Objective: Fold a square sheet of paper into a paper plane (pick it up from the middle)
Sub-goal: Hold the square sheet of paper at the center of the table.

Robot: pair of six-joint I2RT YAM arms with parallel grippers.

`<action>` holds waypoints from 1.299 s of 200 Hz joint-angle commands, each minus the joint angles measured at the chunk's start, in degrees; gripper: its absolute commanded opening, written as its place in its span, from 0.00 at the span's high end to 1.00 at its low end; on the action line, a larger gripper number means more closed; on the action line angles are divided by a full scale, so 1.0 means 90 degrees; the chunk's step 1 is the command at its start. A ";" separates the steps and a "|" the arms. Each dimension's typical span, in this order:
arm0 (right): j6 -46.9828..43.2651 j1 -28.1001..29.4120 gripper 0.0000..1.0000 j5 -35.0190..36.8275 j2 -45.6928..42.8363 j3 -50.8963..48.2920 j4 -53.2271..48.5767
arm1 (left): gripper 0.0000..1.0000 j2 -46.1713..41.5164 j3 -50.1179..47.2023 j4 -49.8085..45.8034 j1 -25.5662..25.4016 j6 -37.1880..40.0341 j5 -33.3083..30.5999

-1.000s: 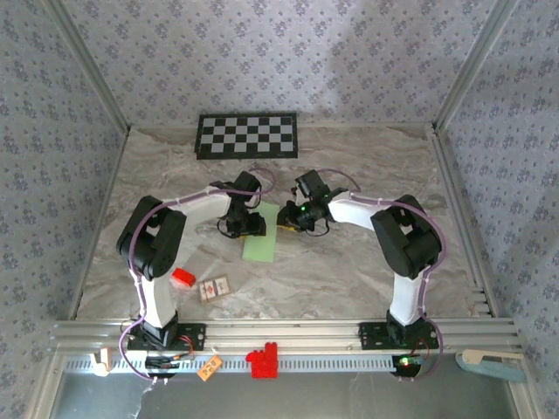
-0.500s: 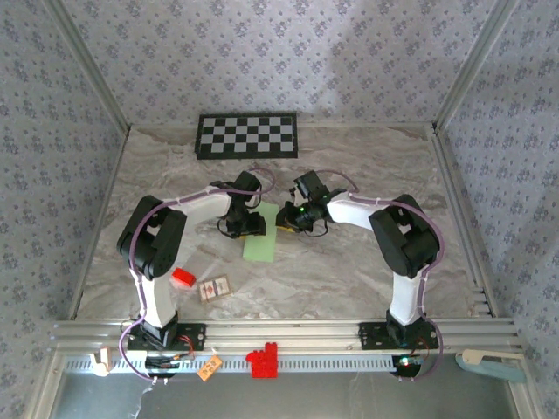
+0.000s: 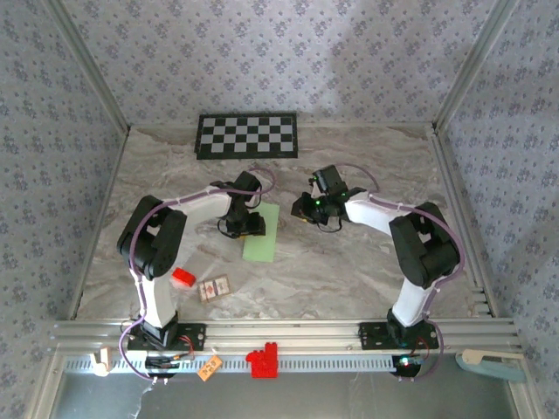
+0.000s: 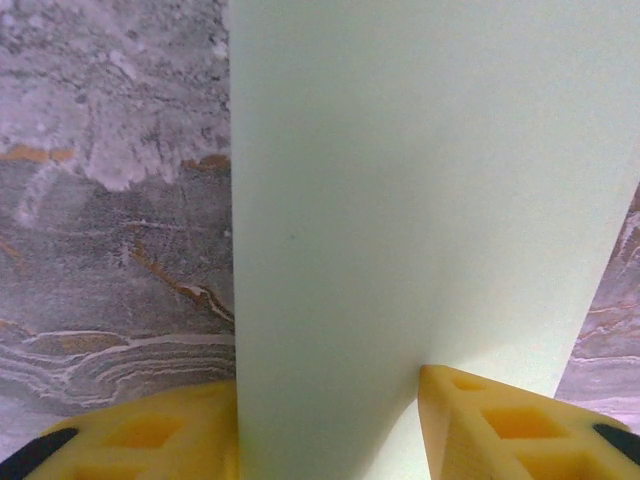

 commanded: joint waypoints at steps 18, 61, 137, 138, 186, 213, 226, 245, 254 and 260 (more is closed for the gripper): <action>0.0037 0.0054 0.80 0.0071 -0.0067 -0.0068 -0.0018 | 0.49 0.0793 -0.0430 0.0203 -0.0116 -0.0005 0.0137; 0.0044 0.0163 0.80 -0.0176 0.0080 -0.0003 0.0099 | 0.48 0.0807 -0.0461 0.0224 -0.0154 0.0043 0.0193; 0.0120 0.0483 0.80 -0.0476 0.0542 0.0265 0.0232 | 0.50 0.0836 -0.0460 0.0189 -0.0164 0.0355 0.0218; 0.0115 0.0484 0.80 -0.0481 0.0548 0.0274 0.0229 | 0.50 0.0836 -0.0460 0.0191 -0.0157 0.0360 0.0221; 0.0128 0.0631 0.80 -0.0687 0.0806 0.0482 0.0257 | 0.49 0.0900 -0.0439 0.0251 -0.0178 0.0423 0.0350; 0.0159 0.0704 0.80 -0.0768 0.0967 0.0582 0.0284 | 0.49 0.0933 -0.0445 0.0252 -0.0183 0.0448 0.0358; 0.0175 0.0733 0.81 -0.0808 0.1035 0.0624 0.0302 | 0.49 0.0958 -0.0436 0.0254 -0.0194 0.0458 0.0368; 0.0181 0.0767 0.81 -0.0863 0.1126 0.0691 0.0288 | 0.49 0.0983 -0.0435 0.0262 -0.0189 0.0463 0.0380; 0.0196 0.0772 0.82 -0.0885 0.1178 0.0722 0.0285 | 0.49 0.1000 -0.0436 0.0261 -0.0198 0.0465 0.0376; 0.0192 0.0782 0.82 -0.0902 0.1211 0.0739 0.0283 | 0.49 0.1003 -0.0431 0.0266 -0.0199 0.0473 0.0374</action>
